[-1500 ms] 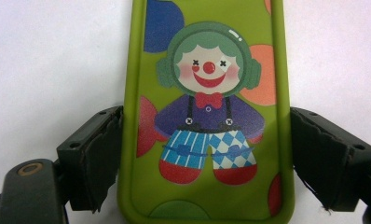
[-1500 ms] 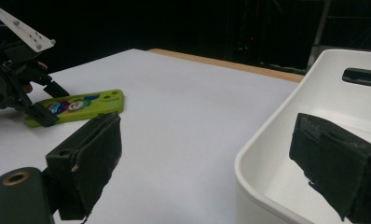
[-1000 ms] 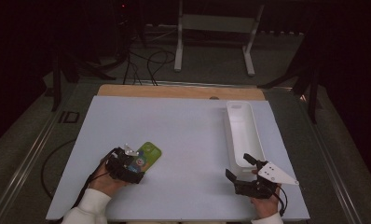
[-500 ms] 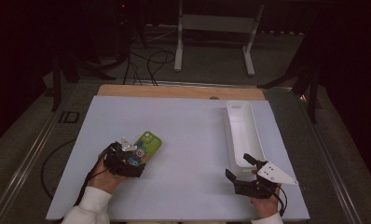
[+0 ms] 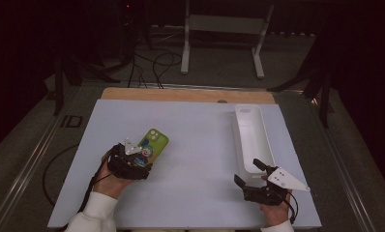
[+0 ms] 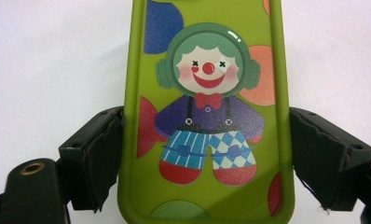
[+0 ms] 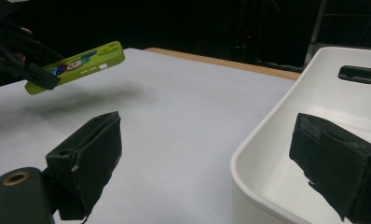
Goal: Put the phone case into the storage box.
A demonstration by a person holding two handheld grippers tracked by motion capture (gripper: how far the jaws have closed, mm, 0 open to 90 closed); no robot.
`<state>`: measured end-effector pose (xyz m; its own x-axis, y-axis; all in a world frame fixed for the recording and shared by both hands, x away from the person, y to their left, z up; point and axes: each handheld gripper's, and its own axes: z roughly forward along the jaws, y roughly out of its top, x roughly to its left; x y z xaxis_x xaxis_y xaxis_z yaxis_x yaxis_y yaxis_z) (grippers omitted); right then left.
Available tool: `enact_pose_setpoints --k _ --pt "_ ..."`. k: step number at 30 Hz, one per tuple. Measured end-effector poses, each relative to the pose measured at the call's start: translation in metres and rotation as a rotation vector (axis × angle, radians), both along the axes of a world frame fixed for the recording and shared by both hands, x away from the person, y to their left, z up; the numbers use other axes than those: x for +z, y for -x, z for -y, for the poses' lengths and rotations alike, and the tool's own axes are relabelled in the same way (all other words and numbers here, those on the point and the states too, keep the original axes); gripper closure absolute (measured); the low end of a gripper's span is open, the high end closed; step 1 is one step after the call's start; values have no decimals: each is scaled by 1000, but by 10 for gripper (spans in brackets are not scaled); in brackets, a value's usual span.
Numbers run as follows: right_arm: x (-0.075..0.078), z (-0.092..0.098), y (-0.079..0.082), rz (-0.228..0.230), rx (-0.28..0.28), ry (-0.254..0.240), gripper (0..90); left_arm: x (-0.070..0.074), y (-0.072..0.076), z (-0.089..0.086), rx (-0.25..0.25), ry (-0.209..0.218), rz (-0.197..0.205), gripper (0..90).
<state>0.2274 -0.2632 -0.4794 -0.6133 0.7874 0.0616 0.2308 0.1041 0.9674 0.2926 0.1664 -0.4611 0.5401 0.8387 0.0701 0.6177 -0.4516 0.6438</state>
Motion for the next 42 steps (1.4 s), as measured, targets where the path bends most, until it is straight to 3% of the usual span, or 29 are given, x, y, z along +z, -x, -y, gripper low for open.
enact_pose_setpoints --k 22,42 --pt "0 1 -1 -8 -13 -7 89 21 2 4 13 79 164 159" --pt "1 1 -1 -9 -23 -12 89 32 1 17 1 117 249 159"
